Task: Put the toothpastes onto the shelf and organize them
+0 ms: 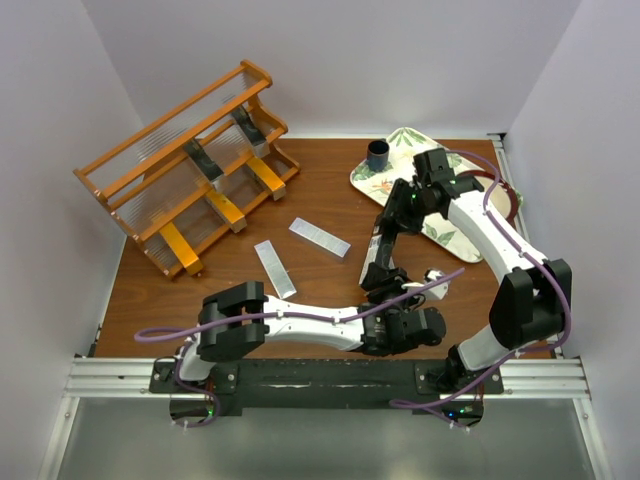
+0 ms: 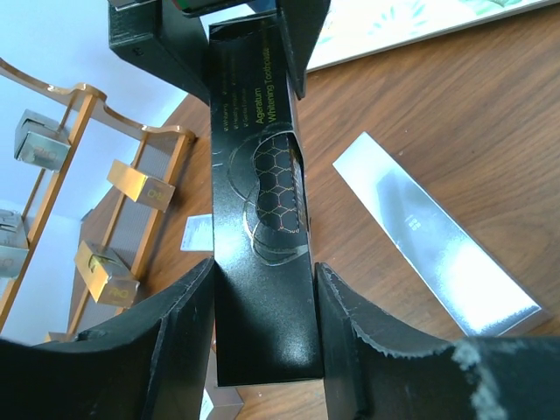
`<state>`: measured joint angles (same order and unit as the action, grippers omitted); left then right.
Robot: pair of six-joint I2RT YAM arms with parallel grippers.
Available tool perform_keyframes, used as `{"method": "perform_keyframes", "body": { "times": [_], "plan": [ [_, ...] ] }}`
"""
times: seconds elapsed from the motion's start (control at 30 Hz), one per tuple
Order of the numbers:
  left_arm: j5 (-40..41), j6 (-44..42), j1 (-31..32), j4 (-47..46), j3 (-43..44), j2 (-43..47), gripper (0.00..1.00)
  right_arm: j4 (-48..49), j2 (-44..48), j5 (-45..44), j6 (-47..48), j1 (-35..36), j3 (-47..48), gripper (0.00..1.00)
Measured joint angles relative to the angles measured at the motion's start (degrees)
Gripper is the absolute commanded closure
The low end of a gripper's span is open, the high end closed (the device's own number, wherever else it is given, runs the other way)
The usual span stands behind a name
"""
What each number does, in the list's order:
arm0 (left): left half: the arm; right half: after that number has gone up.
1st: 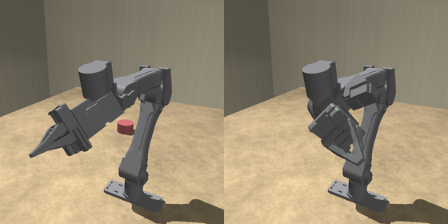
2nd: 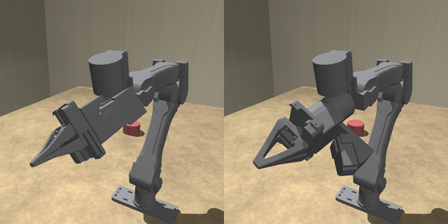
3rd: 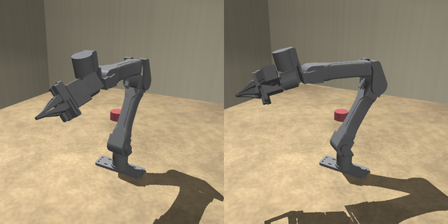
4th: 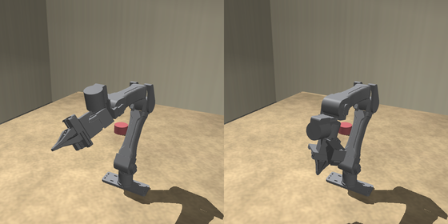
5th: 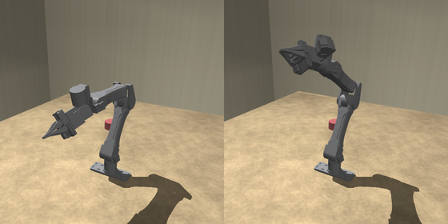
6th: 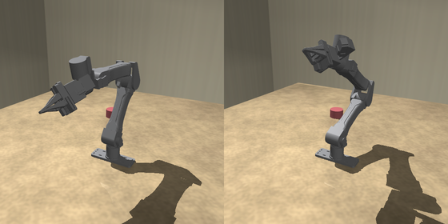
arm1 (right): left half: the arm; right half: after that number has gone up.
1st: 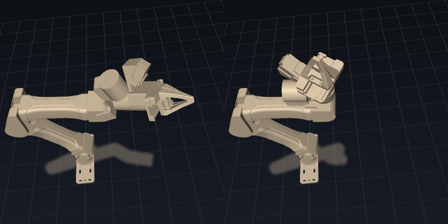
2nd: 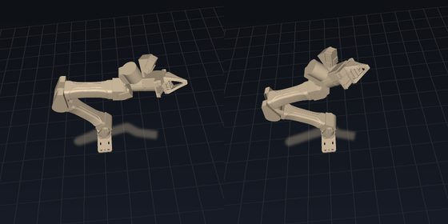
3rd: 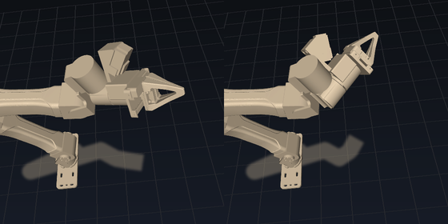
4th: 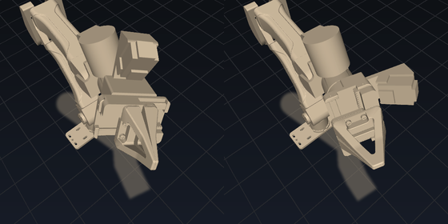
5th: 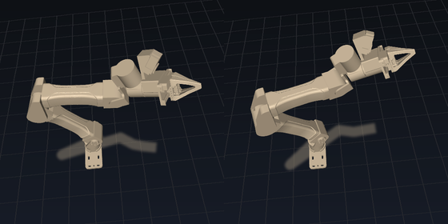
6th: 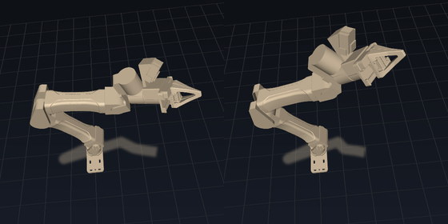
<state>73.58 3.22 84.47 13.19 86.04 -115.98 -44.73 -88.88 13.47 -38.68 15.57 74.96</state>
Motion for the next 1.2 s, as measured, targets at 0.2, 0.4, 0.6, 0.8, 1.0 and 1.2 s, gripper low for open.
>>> {"method": "perform_keyframes", "body": {
  "times": [0.2,0.4,0.6,0.8,1.0,1.2],
  "plan": [
    [-0.4,0.0,0.0,0.9,0.0,0.0,0.88,1.3,0.0,2.1,-0.6,-0.2,-0.4,0.13],
    [-2.5,1.8,-0.1,3.5,-0.7,1.3,0.89,2.3,0.0,2.6,-0.7,-0.3,-0.4,0.05],
    [-7.0,7.5,-1.1,8.7,-2.0,6.1,0.90,2.5,0.5,2.3,-0.3,-0.9,-0.4,0.04],
    [-14.6,13.2,-4.8,11.9,-7.8,15.4,0.90,4.0,5.8,0.1,0.7,-1.9,-0.4,0.01],
    [-21.6,17.5,-9.4,13.1,-14.6,26.4,0.89,5.1,11.1,-3.8,2.7,-2.3,0.1,0.01],
    [-25.0,21.9,-12.4,18.7,-18.9,37.8,0.89,5.4,12.9,-6.9,4.3,-2.5,0.1,0.01]
  ]
}}
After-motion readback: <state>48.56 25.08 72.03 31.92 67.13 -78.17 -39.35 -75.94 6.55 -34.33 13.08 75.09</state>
